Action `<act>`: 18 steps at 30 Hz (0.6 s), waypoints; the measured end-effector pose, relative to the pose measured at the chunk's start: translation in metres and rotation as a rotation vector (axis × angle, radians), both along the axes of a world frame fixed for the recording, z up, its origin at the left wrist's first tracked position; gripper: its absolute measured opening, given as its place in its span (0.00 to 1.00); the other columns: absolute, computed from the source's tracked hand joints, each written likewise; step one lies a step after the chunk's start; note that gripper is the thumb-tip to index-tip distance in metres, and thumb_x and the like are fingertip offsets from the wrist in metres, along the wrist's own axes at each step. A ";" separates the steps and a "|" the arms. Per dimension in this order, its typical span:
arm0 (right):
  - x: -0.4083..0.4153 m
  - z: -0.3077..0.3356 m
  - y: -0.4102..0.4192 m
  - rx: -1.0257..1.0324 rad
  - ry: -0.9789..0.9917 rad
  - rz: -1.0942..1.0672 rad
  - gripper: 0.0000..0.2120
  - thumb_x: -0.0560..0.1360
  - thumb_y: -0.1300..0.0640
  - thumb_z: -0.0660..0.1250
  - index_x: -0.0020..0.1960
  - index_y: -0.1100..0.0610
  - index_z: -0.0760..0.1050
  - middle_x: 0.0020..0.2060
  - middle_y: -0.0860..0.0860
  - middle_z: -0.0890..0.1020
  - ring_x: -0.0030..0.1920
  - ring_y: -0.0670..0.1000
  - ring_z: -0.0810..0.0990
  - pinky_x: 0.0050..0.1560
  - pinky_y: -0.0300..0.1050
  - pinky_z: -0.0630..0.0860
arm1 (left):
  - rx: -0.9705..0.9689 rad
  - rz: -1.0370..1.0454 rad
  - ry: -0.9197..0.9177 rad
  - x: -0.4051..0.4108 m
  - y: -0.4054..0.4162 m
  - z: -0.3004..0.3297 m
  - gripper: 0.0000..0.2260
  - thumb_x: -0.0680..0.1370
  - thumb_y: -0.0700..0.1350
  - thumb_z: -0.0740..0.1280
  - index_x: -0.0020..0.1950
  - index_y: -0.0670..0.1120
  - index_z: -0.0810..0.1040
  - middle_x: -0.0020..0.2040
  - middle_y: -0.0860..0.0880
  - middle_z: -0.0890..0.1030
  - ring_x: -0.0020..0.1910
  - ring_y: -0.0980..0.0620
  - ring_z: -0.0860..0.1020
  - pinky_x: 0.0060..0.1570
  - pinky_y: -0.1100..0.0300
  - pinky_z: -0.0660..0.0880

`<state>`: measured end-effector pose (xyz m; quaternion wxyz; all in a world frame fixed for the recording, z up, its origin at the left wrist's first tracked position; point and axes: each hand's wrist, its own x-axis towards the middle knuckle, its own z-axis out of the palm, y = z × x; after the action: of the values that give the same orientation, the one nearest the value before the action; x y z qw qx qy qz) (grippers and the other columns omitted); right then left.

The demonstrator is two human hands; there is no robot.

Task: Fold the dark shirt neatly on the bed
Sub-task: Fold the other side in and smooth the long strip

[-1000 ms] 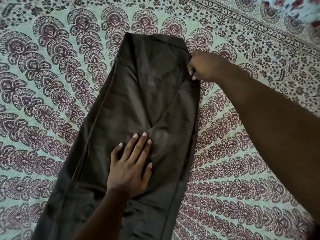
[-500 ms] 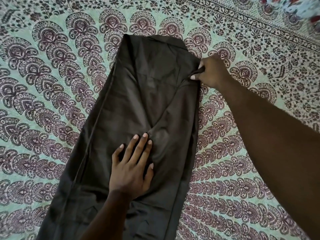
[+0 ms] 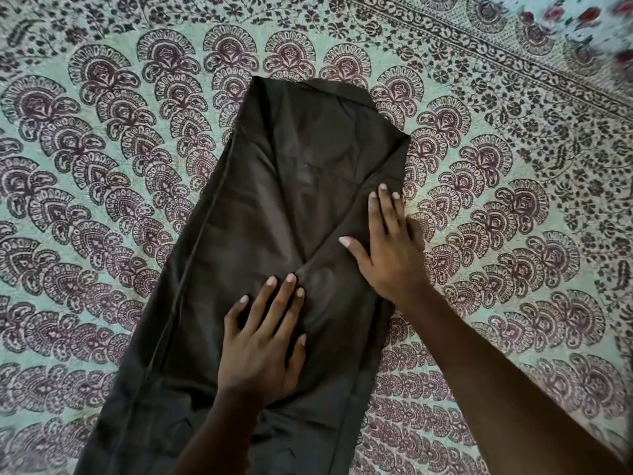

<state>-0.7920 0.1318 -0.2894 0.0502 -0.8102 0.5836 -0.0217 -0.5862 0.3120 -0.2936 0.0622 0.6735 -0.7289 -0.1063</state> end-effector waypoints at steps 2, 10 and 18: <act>-0.001 -0.004 -0.021 0.029 0.062 -0.009 0.47 0.79 0.25 0.47 0.85 0.59 0.52 0.85 0.54 0.53 0.84 0.57 0.54 0.77 0.65 0.60 | -0.006 0.002 0.006 0.000 0.000 -0.001 0.32 0.77 0.56 0.66 0.80 0.48 0.69 0.84 0.50 0.61 0.81 0.47 0.64 0.71 0.41 0.65; -0.007 0.017 -0.139 0.263 0.105 -0.072 0.57 0.70 0.18 0.36 0.85 0.56 0.43 0.85 0.53 0.45 0.85 0.57 0.45 0.80 0.71 0.50 | -0.005 0.003 -0.005 0.000 0.000 -0.001 0.31 0.78 0.57 0.65 0.80 0.48 0.70 0.84 0.50 0.61 0.81 0.47 0.63 0.71 0.41 0.65; 0.001 0.014 -0.016 0.075 0.036 0.322 0.42 0.80 0.28 0.54 0.85 0.52 0.53 0.85 0.53 0.50 0.85 0.56 0.48 0.81 0.61 0.56 | -0.009 0.002 0.004 0.001 0.000 -0.003 0.31 0.78 0.56 0.66 0.80 0.48 0.69 0.84 0.50 0.61 0.81 0.47 0.64 0.70 0.41 0.65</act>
<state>-0.7912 0.1160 -0.2757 0.0727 -0.8911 0.4474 0.0231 -0.5853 0.3117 -0.2961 0.0667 0.6736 -0.7286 -0.1046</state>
